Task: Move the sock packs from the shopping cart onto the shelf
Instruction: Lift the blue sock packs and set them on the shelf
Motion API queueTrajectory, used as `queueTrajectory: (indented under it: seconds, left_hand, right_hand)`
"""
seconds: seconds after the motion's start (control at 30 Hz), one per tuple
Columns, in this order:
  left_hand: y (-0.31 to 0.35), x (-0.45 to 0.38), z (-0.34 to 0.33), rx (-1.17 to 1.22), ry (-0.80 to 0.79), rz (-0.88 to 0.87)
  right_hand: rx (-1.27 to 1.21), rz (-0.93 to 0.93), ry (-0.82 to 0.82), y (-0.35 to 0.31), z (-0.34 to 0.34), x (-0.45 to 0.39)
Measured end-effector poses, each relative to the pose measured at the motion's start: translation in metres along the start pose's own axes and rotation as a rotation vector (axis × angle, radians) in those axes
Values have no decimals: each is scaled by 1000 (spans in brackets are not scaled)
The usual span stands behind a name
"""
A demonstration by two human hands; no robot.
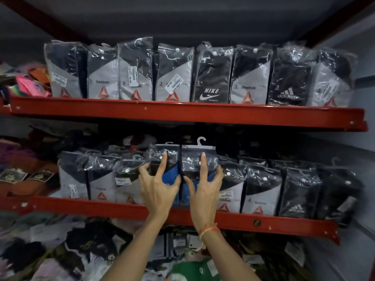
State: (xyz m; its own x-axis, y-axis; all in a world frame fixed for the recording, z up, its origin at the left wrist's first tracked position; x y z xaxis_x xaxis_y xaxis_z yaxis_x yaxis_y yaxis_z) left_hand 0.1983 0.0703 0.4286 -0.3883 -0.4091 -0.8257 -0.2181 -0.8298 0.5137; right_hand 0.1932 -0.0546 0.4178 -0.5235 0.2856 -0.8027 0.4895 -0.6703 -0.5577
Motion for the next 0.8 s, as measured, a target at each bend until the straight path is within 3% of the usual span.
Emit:
queueTrajectory:
  seconds: [0.27, 0.37, 0.57, 0.7, 0.8]
  left_hand:
    - [-36, 24, -21, -58, -152, -54]
    - [-31, 24, -20, -124, -187, -94]
    - [-19, 12, 0, -326, -171, -459]
    - [-32, -16, -13, -538, -435, -699]
    - [-39, -20, -23, -583, -504, -740]
  right_hand:
    - [126, 23, -165, 24, -23, 22]
    - [298, 38, -201, 19, -22, 21]
    - [631, 549, -162, -1, 0, -6]
    - [779, 503, -446, 14, -1, -32]
    - [846, 520, -482, 27, -6, -27]
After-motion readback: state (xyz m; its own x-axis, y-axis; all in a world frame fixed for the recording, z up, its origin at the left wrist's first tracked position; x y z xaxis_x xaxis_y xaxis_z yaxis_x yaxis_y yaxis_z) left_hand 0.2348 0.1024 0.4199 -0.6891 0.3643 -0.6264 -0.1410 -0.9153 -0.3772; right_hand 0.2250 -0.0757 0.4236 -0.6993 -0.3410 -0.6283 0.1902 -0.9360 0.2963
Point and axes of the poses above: each hand's wrist, its own x-axis away from the middle knuckle, its own z-axis out of the back of the hand, y = z × x, the point moved 3 cm from there along -x, towards the middle knuckle, and after that the axes turned 5 degrees about y, right-handed, at the moved point
